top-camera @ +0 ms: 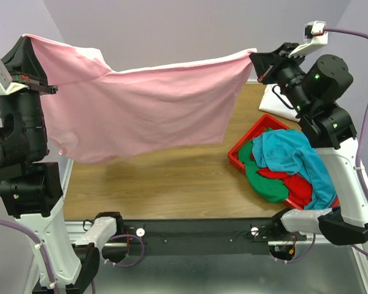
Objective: Fold and stack the t-shirts
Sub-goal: Flatten the tshirt out, then fold the tshirt
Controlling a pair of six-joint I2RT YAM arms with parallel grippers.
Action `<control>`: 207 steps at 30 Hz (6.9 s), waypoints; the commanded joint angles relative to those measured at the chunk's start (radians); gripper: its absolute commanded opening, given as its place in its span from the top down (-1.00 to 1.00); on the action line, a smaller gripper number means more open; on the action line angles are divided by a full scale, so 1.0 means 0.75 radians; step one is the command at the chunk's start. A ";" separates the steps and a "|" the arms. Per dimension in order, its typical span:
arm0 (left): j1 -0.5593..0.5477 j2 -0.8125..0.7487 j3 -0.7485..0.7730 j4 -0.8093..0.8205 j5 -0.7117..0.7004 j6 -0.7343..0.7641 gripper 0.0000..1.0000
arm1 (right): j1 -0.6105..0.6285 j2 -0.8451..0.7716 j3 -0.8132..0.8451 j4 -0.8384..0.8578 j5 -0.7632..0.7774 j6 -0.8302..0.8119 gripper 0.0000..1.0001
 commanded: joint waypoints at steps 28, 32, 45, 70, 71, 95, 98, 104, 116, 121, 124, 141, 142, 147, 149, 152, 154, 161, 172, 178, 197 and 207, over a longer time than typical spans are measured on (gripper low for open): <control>-0.007 1.441 0.243 0.141 0.008 -0.055 -0.97 | -0.248 1.423 0.565 0.075 0.080 0.111 -1.00; -0.025 1.277 -0.061 0.131 0.040 -0.104 -0.97 | -0.246 1.250 0.348 0.075 0.039 0.078 -1.00; -0.034 0.856 -0.858 -0.104 -0.027 -0.325 -0.97 | -0.135 0.902 -0.282 0.077 -0.239 0.088 -1.00; 0.019 1.221 -1.028 -0.082 0.169 -0.345 -0.97 | -0.058 1.147 -0.368 0.068 -0.305 0.219 -1.00; 0.020 1.232 -1.016 -0.080 0.173 -0.341 -0.97 | -0.056 1.159 -0.358 0.060 -0.301 0.217 -1.00; 0.052 1.229 -0.663 -0.192 -0.072 -0.306 -0.97 | -0.060 1.470 0.276 -0.183 -0.319 0.191 -1.00; 0.052 0.980 -0.839 -0.174 -0.211 -0.404 -0.97 | -0.062 1.405 0.272 -0.183 -0.323 0.172 -1.00; 0.054 0.496 -1.206 -0.310 -0.408 -0.701 -0.97 | -0.086 1.264 0.182 -0.183 -0.374 0.199 -1.00; 0.071 0.444 -1.441 -0.587 -0.358 -0.949 -0.83 | -0.219 0.967 -0.213 -0.179 -0.448 0.250 -1.00; 0.081 0.493 -1.484 -0.585 -0.318 -0.983 -0.56 | -0.252 0.889 -0.303 -0.177 -0.421 0.248 -1.00; 0.081 0.467 -1.535 -0.599 -0.281 -1.032 -0.46 | -0.262 0.883 -0.311 -0.177 -0.419 0.242 -1.00; 0.083 0.528 -1.523 -0.646 -0.344 -1.157 -0.22 | -0.317 0.881 -0.309 -0.169 -0.466 0.248 -1.00; 0.083 0.546 -1.519 -0.648 -0.346 -1.161 -0.22 | -0.332 0.869 -0.311 -0.169 -0.466 0.248 -1.00; 0.083 0.598 -1.500 -0.656 -0.373 -1.186 -0.22 | -0.381 0.842 -0.340 -0.159 -0.473 0.244 -1.00; 0.083 0.612 -1.490 -0.660 -0.385 -1.188 -0.21 | -0.395 0.834 -0.350 -0.153 -0.477 0.244 -1.00; 0.083 0.633 -1.486 -0.660 -0.403 -1.196 -0.17 | -0.418 0.826 -0.354 -0.148 -0.487 0.246 -1.00; 0.083 0.645 -1.482 -0.654 -0.422 -1.200 -0.12 | -0.436 0.822 -0.354 -0.144 -0.497 0.250 -1.00; 0.083 0.676 -1.474 -0.634 -0.426 -1.174 0.50 | -0.469 0.814 -0.364 -0.136 -0.497 0.248 -1.00; 0.083 0.616 -1.421 -0.585 -0.430 -1.041 0.94 | -0.361 0.713 -0.474 -0.156 -0.534 0.037 -1.00; 0.093 0.584 -1.365 -0.540 -0.405 -0.985 1.00 | -0.201 0.670 -0.538 -0.244 -0.493 0.027 -0.97; 0.214 0.418 -1.412 -0.380 -0.340 -0.752 1.00 | 0.034 0.713 -0.722 -0.379 -0.137 0.231 -0.57; 0.277 0.397 -1.439 -0.337 -0.244 -0.719 1.00 | 0.096 0.767 -0.661 -0.410 -0.199 0.172 -0.39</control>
